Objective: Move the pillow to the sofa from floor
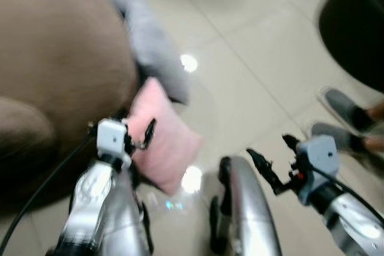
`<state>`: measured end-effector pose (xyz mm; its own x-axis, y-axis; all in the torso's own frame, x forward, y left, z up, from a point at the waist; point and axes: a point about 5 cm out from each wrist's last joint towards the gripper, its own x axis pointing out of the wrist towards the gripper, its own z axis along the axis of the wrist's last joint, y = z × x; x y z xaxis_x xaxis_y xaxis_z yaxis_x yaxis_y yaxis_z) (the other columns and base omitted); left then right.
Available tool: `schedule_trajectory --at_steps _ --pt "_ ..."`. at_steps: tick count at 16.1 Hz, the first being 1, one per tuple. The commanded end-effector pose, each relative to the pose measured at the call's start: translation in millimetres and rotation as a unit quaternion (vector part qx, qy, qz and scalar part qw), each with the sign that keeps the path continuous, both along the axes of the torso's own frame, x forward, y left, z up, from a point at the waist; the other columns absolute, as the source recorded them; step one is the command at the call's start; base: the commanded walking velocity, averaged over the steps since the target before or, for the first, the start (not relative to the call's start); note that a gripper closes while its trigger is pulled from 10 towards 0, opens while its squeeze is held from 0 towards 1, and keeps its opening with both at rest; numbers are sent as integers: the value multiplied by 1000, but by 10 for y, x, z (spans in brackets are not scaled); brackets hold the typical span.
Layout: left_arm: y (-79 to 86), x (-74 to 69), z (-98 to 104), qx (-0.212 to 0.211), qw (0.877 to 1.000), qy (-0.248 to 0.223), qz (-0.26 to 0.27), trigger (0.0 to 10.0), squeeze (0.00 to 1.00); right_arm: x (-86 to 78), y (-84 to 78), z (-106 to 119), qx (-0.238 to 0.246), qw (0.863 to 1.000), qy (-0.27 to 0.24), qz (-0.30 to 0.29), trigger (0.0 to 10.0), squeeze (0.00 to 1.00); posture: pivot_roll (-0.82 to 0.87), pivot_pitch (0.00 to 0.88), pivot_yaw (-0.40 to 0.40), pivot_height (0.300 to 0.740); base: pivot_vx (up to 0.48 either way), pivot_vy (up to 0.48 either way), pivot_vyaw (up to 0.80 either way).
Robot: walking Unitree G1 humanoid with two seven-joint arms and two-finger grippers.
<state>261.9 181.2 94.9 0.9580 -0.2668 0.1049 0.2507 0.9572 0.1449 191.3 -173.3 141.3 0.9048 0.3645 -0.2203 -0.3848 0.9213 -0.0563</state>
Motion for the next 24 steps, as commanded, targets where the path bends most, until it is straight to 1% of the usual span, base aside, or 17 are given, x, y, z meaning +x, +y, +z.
schedule_trajectory --at_steps 1,2,3,5,7,8,9,10,13,15,17,19,20,21,22,23,24 --pt "-69 -55 124 3 1000 -19 -21 10000 102 6 3 -59 -5 1000 2 -7 10000 0 -1 153 -52 531 0 0 0" --pt "-64 -174 295 0 999 -50 -9 10000 102 43 39 -78 -5 1000 -12 -17 10000 0 6 144 -51 531 0 0 0" --pt "-34 -193 426 -14 997 -68 17 10000 110 82 92 -86 -8 1000 -21 -20 10000 0 8 140 -45 531 0 0 0" --pt "-83 -232 533 -20 998 -58 22 10000 102 120 159 -108 -3 999 -27 -21 10000 0 13 135 -36 531 0 0 0" --pt "-90 -205 493 -4 999 -30 40 10000 94 152 171 -122 9 999 -28 -28 10000 0 9 107 -26 531 0 0 0" --pt "-83 -190 482 -5 999 -25 46 10000 94 159 153 -130 11 999 -25 -37 10000 0 9 105 -25 526 0 0 0" --pt "-79 -174 493 -2 998 -19 53 10000 90 175 115 -131 27 998 -31 -52 10000 0 9 100 -17 516 0 0 0" --pt "-76 -170 514 -2 998 -14 58 10000 90 186 93 -129 32 997 -37 -59 10000 0 6 96 -12 506 0 0 0" --pt "-94 -158 524 4 999 -4 54 10000 94 196 81 -140 23 997 -42 -62 10000 0 4 92 -7 481 0 0 0" --pt "-120 -154 506 16 999 5 44 10000 98 169 86 -154 21 997 -40 -61 10000 0 4 108 -2 456 0 0 0" --pt "-139 -107 444 21 999 26 35 10000 90 163 76 -155 16 997 -41 -61 10000 0 1 113 -2 451 0 0 0" --pt "-186 63 252 50 997 66 3 10000 125 140 60 -165 8 998 -38 -57 10000 0 -10 141 -2 451 0 0 0" --pt "-199 155 144 64 994 90 -11 10000 533 130 50 -170 3 998 -36 -53 10000 0 -21 156 0 451 0 0 0" --pt "-215 300 -6 80 988 132 -32 10000 1000 103 34 -154 -6 998 -36 -48 10000 0 -37 176 4 451 0 0 0" --pt "-207 423 -69 77 985 153 -23 10000 1000 85 4 -137 -12 998 -35 -47 10000 0 -48 188 4 451 0 0 0" --pt "-197 488 -79 78 985 155 -11 10000 1000 68 -21 -123 -16 998 -34 -47 10000 0 -59 199 5 451 0 0 0" --pt "-185 622 -135 92 981 169 8 10000 1000 45 -86 -110 -26 998 -29 -49 10000 0 -76 221 -2 451 0 0 0"
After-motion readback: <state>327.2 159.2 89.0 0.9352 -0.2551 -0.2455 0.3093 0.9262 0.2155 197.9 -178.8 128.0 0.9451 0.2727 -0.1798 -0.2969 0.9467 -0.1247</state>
